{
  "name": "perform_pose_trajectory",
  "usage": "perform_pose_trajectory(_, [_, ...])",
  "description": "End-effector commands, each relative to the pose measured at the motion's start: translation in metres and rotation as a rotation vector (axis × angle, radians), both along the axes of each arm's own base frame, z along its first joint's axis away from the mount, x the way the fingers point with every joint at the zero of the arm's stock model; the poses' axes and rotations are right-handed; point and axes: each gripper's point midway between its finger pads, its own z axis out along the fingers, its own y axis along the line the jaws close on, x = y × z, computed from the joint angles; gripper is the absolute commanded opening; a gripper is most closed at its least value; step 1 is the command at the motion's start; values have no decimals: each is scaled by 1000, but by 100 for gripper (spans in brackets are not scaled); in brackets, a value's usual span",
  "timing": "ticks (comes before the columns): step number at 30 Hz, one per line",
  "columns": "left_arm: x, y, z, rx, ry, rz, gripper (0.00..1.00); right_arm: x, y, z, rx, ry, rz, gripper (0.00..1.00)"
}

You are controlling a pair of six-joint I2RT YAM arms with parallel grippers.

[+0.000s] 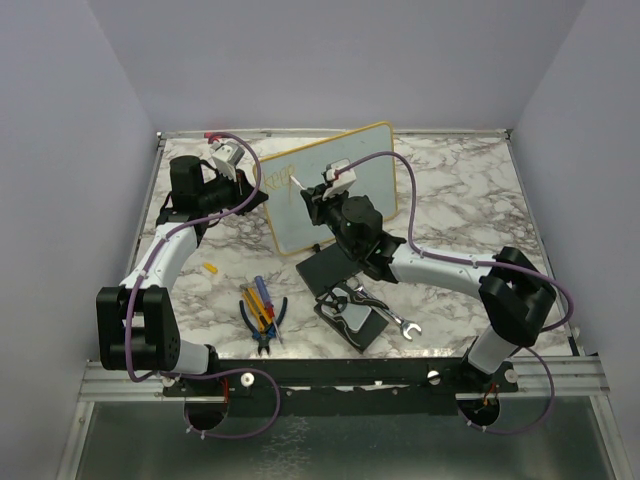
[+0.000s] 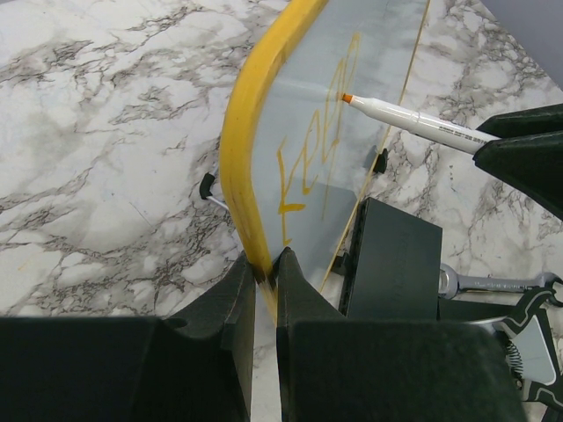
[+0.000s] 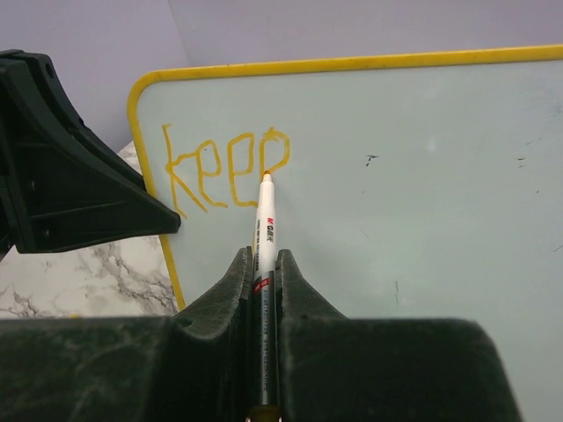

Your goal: Write a sentence on the whiteboard

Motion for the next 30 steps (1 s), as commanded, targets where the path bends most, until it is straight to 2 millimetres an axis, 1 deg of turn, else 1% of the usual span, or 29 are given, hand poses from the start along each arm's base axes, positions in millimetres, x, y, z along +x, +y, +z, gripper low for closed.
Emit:
perform_pose_trajectory(1, [-9,-6,-20,33,60,-29,0,-1,1,-26,-70,36,0,1])
perform_pose_trajectory(4, [-9,-6,-20,33,60,-29,0,-4,0,-21,-61,28,2,1])
perform_pose_trajectory(6, [-9,-6,-20,33,59,-29,0,-10,-3,-9,-43,7,10,1])
perform_pose_trajectory(9, [-9,-6,-21,35,61,-26,0,-21,-12,12,-2,-20,19,1])
perform_pose_trajectory(12, [-9,-6,-22,35,63,-27,0,-25,-25,21,5,-23,-8,1])
perform_pose_trajectory(15, [-9,-5,-21,36,60,-25,0,-23,-32,24,-15,-39,-30,1])
perform_pose_trajectory(19, [-9,-6,-22,36,62,-26,0,-16,-36,21,-11,-31,-27,1])
perform_pose_trajectory(25, [-9,-6,-22,36,63,-26,0,-6,-34,22,-8,-36,-18,1])
perform_pose_trajectory(26, [-9,-6,-22,36,63,-26,0,9,-48,23,-8,-39,-59,1])
perform_pose_trajectory(27, [-9,-6,-22,36,64,-26,0,-1,-34,22,-8,-39,-22,1])
perform_pose_trajectory(30, [-9,-6,-22,35,64,-26,0,1,-31,20,-12,-35,-18,1])
